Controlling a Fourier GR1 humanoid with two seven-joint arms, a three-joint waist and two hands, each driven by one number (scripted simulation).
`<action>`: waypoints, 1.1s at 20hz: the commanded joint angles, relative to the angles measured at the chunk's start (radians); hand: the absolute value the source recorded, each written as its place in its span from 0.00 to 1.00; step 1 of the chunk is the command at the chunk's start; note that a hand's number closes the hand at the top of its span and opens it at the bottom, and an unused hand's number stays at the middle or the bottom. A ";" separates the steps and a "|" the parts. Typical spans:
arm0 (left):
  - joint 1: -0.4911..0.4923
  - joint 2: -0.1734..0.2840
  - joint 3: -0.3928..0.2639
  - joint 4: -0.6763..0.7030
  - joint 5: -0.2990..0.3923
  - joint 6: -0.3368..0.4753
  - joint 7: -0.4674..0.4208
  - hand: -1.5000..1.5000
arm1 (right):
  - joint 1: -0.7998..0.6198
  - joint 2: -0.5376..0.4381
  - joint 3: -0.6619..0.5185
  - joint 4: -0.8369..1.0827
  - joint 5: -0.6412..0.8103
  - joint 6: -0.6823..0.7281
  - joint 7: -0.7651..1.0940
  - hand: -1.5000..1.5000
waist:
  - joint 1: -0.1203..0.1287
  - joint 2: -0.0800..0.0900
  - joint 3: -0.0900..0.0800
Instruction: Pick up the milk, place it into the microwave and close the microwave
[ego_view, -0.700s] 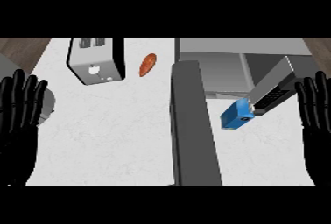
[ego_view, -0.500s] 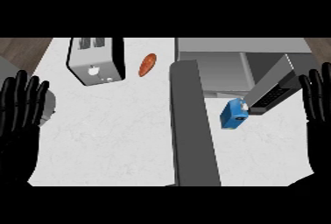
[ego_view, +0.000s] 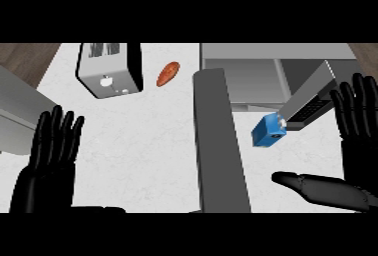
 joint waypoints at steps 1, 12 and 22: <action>0.129 -0.009 -0.016 -0.023 0.034 -0.044 -0.063 0.00 | -0.002 0.019 0.024 -0.006 0.023 -0.023 0.046 0.00 | 0.003 0.000 0.001; 0.286 0.038 -0.032 -0.091 0.093 -0.118 -0.140 0.00 | 0.125 0.044 0.074 0.121 -0.002 -0.064 -0.125 0.00 | 0.004 0.000 0.002; 0.349 -0.008 -0.095 -0.001 0.038 -0.109 -0.276 0.00 | 0.112 0.022 -0.047 0.442 -0.083 -0.043 -0.398 0.00 | 0.002 0.001 0.002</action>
